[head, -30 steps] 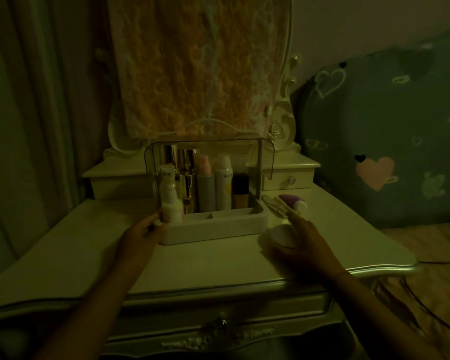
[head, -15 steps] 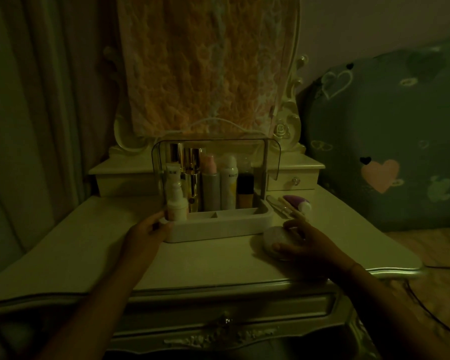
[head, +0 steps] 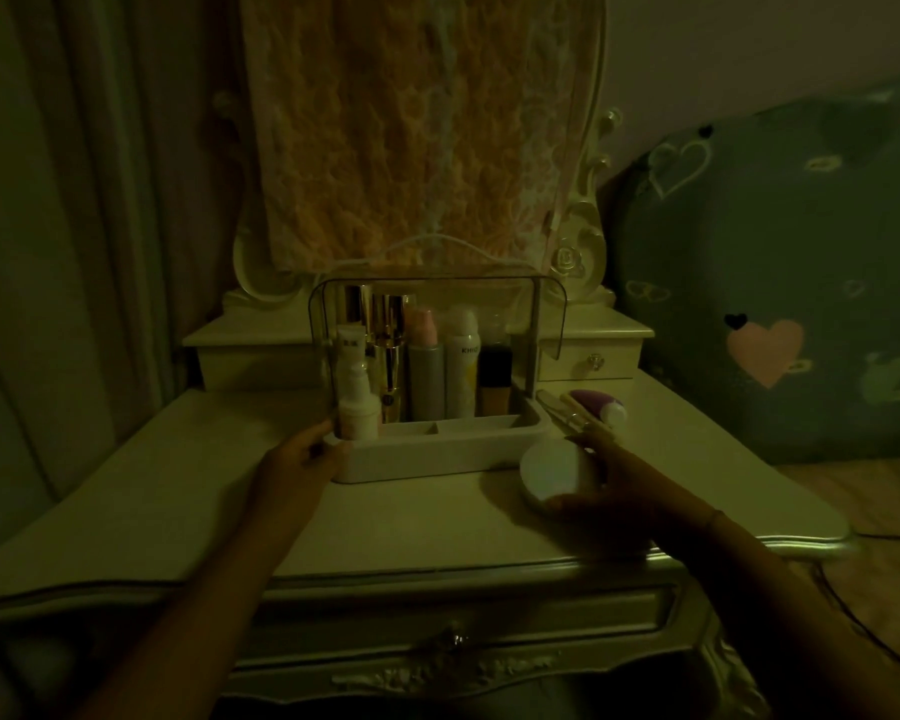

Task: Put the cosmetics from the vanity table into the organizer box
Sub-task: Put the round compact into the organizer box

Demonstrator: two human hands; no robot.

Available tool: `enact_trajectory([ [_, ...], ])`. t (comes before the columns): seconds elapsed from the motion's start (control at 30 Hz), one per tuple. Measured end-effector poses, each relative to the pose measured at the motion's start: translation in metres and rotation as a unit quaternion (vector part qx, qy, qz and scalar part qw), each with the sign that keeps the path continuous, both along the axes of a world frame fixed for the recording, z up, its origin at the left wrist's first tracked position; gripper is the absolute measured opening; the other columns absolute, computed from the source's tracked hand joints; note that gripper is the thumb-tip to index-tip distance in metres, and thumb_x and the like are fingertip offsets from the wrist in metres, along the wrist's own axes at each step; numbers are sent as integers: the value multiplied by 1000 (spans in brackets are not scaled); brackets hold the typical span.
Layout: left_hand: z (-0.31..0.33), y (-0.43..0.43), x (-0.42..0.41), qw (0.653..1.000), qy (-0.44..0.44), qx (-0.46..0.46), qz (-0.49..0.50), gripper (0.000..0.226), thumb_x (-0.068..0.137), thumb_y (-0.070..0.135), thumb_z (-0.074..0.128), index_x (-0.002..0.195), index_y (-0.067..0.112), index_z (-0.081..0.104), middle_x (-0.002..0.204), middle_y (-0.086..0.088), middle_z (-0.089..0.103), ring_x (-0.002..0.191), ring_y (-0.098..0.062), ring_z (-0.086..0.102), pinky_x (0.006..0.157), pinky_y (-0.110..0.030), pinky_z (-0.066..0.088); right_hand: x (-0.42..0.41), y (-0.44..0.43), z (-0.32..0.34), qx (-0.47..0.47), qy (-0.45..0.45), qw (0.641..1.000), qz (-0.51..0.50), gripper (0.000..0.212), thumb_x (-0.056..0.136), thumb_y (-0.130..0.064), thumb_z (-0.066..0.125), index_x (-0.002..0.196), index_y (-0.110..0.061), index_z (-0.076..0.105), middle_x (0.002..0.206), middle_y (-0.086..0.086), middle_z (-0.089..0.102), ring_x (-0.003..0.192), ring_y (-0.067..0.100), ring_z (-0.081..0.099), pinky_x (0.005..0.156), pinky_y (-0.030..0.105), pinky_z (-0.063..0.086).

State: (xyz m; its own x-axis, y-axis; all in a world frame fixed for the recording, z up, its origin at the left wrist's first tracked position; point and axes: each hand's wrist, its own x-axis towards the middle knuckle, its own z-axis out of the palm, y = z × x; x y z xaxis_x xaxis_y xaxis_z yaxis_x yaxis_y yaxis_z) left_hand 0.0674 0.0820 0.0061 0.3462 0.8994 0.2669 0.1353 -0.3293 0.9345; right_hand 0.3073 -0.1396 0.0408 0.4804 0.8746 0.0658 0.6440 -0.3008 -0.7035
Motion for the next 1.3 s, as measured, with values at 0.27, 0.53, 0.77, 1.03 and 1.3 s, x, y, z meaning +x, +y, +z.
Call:
enact_trajectory([
  [0.27,2,-3,-1,1000,-8,-1,-2,42,84,21,61,125,22,53,108,-2,58,87,-10,53,66,-21,42,8,11,10,176,255,951,0,53,76,-5,69,126,-9,50,131,5,41,108,24,53,73,28,57],
  [0.53,2,-3,-1,1000,-11,-4,-2,42,84,20,61,126,21,53,112,-2,58,84,-5,52,63,-16,40,17,59,22,258,271,927,-29,49,81,-6,65,127,-7,50,100,0,59,93,18,58,69,23,50],
  [0.77,3,-3,0,1000,-16,-5,3,43,83,19,63,125,19,54,121,-9,60,96,-13,54,75,-26,45,23,84,9,262,282,922,-40,37,81,-9,66,109,-21,47,91,-5,58,83,11,57,64,23,50],
  [1.03,2,-3,0,1000,-21,-1,-5,41,84,18,62,124,20,54,107,3,57,85,-4,53,64,-17,41,27,90,1,276,252,927,-37,38,84,-20,63,120,-18,50,97,-10,55,88,11,57,61,21,49],
  [1.3,2,-3,0,1000,-21,-2,-4,39,83,18,63,122,23,56,101,3,59,81,0,53,66,-22,43,20,92,-6,268,216,938,-24,33,87,-20,60,120,-15,54,93,-8,62,85,7,61,65,17,50],
])
